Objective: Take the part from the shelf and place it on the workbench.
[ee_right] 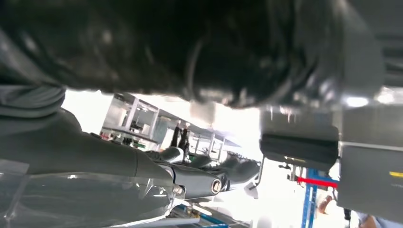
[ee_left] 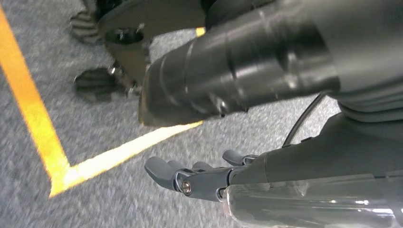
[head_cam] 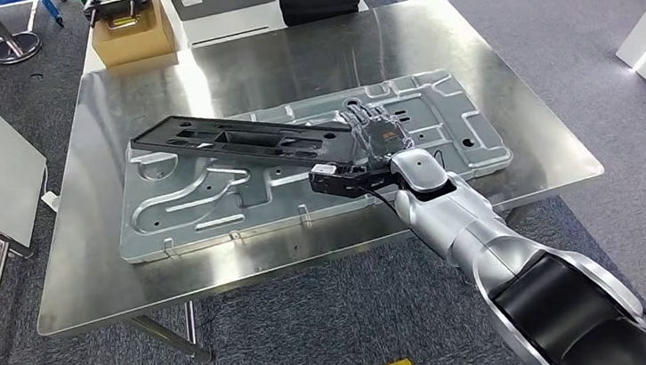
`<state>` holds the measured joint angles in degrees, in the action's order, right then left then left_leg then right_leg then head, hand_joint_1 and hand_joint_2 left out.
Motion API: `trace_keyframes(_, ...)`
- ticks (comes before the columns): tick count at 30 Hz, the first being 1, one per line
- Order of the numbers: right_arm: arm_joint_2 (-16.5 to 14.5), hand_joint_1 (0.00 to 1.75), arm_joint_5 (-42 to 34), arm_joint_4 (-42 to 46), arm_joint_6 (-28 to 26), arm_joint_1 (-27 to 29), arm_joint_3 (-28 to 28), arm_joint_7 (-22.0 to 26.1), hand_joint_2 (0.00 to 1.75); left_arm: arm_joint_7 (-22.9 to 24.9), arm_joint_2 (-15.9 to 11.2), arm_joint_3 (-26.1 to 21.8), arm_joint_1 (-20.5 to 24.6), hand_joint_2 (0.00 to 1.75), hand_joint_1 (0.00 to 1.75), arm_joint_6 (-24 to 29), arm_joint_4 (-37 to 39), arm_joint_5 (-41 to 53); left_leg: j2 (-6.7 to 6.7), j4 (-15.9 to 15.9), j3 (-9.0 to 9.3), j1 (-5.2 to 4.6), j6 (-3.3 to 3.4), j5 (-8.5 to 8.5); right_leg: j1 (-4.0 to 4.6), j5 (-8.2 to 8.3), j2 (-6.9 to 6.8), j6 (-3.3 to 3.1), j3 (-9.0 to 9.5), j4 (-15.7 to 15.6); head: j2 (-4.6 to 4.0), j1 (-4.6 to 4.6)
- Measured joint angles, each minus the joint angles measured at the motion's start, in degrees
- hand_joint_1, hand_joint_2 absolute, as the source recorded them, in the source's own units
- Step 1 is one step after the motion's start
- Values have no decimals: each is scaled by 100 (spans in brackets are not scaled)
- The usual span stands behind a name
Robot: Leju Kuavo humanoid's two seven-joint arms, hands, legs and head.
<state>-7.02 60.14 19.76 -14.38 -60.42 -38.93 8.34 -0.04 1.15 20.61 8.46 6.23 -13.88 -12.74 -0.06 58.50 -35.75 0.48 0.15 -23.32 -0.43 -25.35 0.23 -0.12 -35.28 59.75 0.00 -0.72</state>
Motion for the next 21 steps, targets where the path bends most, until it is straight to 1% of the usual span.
trace_keyframes(1, 1, 0, -10, -5, 0, 13, -10, 1, 0, 4, -2, -11, -19, 0, 0, -17, 0, -1, -1, 12, -20, 9, -32, -14, -5, 35, -5, -44, -17, -19, 0, 0)
trace_keyframes(2, -1, 0, -23, -10, 0, 22, -19, 1, 0, 12, -3, -21, -37, 0, 0, -28, 0, -1, -1, 62, -56, 13, -64, -81, -13, 74, -11, -90, -38, -40, 0, 0)
trace_keyframes(3, -6, 0, -36, -11, -1, 26, -27, 4, 0, 21, -2, -28, -51, 0, 0, -35, 0, -1, -1, 251, -138, 19, -92, -252, -24, 119, -18, -132, -74, -61, 0, 1)
trace_keyframes(4, -11, 0, -46, -12, -1, 30, -35, 5, 0, 30, -1, -32, -61, 0, 0, -38, 0, -1, -1, 547, -251, 25, -116, -483, -26, 162, -24, -159, -119, -70, 0, 2)
trace_keyframes(6, -17, 0, -58, -18, -2, 56, -49, 8, 0, 47, 3, -37, -75, 0, 0, -40, 0, 0, 0, 1307, -501, 29, -143, -956, -11, 237, -29, -178, -218, -70, 0, 2)
trace_keyframes(7, -17, 0, -60, -23, -2, 78, -54, 8, 0, 55, 2, -38, -86, 0, 0, -40, 0, 1, 0, 1555, -552, 29, -143, -1070, -2, 277, -32, -180, -269, -68, 0, 2)
trace_keyframes(8, -17, 0, -62, -28, -2, 98, -56, 8, 0, 63, 1, -40, -97, 0, 0, -40, 0, 2, 0, 1618, -507, 27, -135, -1092, 6, 319, -34, -179, -319, -67, 0, 3)
trace_keyframes(9, -17, 0, -63, -33, -2, 115, -58, 8, 0, 70, 0, -41, -107, 0, 0, -40, 0, 7, 0, 1460, -342, 24, -118, -1027, 13, 366, -34, -176, -372, -66, 0, 3)
trace_keyframes(10, -17, 0, -65, -34, -3, 121, -58, 7, 0, 77, -1, -41, -111, 0, 0, -40, 0, 13, 0, 1108, -88, 21, -93, -898, 17, 408, -32, -168, -414, -66, 0, 3)
trace_keyframes(11, -19, 0, -68, -33, -4, 120, -58, 7, 0, 83, -2, -41, -105, 0, 0, -40, 0, 20, 0, 648, 204, 12, -58, -800, 21, 452, -30, -154, -448, -64, 0, 3)
trace_keyframes(12, -17, 0, -72, -33, -5, 117, -58, 4, 0, 88, -2, -43, -99, 0, 0, -41, 0, 26, -1, 269, 434, -5, -26, -704, 27, 497, -30, -129, -471, -67, 0, 1)
trace_keyframes(13, -16, 0, -76, -32, -6, 114, -59, 1, 0, 92, -2, -44, -92, 0, 0, -41, 0, 28, -4, 42, 564, -22, 2, -652, 29, 539, -30, -97, -482, -72, 0, 1)
trace_keyframes(14, -16, 0, -79, -32, -7, 113, -59, -1, 0, 95, -2, -45, -88, 0, 0, -41, 0, 30, -8, -74, 616, -44, 31, -621, 27, 588, -33, -59, -485, -87, 0, 1)
trace_keyframes(15, -15, 0, -81, -33, -7, 114, -60, -3, 0, 97, -2, -45, -94, 0, 0, -41, 0, 30, -12, -63, 599, -60, 54, -562, 25, 636, -33, -21, -481, -112, 0, 1)
trace_keyframes(16, -14, 0, -83, -34, -7, 114, -61, -3, 0, 98, 1, -45, -99, 0, 0, -41, 0, 30, -10, -76, 581, -50, 87, -504, 23, 666, -32, 17, -488, -127, 0, 1)
trace_keyframes(17, -11, 0, -84, -36, -7, 114, -61, -3, 0, 102, 3, -45, -104, 0, 0, -42, 0, 31, 2, -97, 553, -40, 121, -432, 19, 612, -28, 52, -515, -103, 0, 1)
trace_keyframes(18, -8, 0, -84, -38, -7, 113, -61, -4, 0, 103, 4, -45, -108, 0, 0, -42, 0, 31, 16, -123, 511, -24, 162, -354, 17, 456, -24, 82, -568, 3, 0, -2)
trace_keyframes(19, -2, 0, -85, -41, -7, 112, -61, -4, 0, 104, 6, -45, -108, 0, 0, -42, 0, 31, 30, -143, 451, -8, 195, -276, 14, 199, -21, 108, -649, 223, 0, -6)
trace_keyframes(20, 1, 0, -85, -45, -7, 112, -61, -5, 0, 105, 5, -45, -108, 0, 0, -42, 0, 31, 39, -143, 370, -11, 217, -207, 5, -125, -19, 128, -747, 563, 0, -7)
trace_keyframes(21, 3, 0, -86, -51, -7, 114, -61, -5, 0, 105, 5, -45, -108, 0, 0, -41, 0, 31, 41, -140, 280, -14, 231, -142, 2, -396, -21, 143, -834, 950, 0, -10)
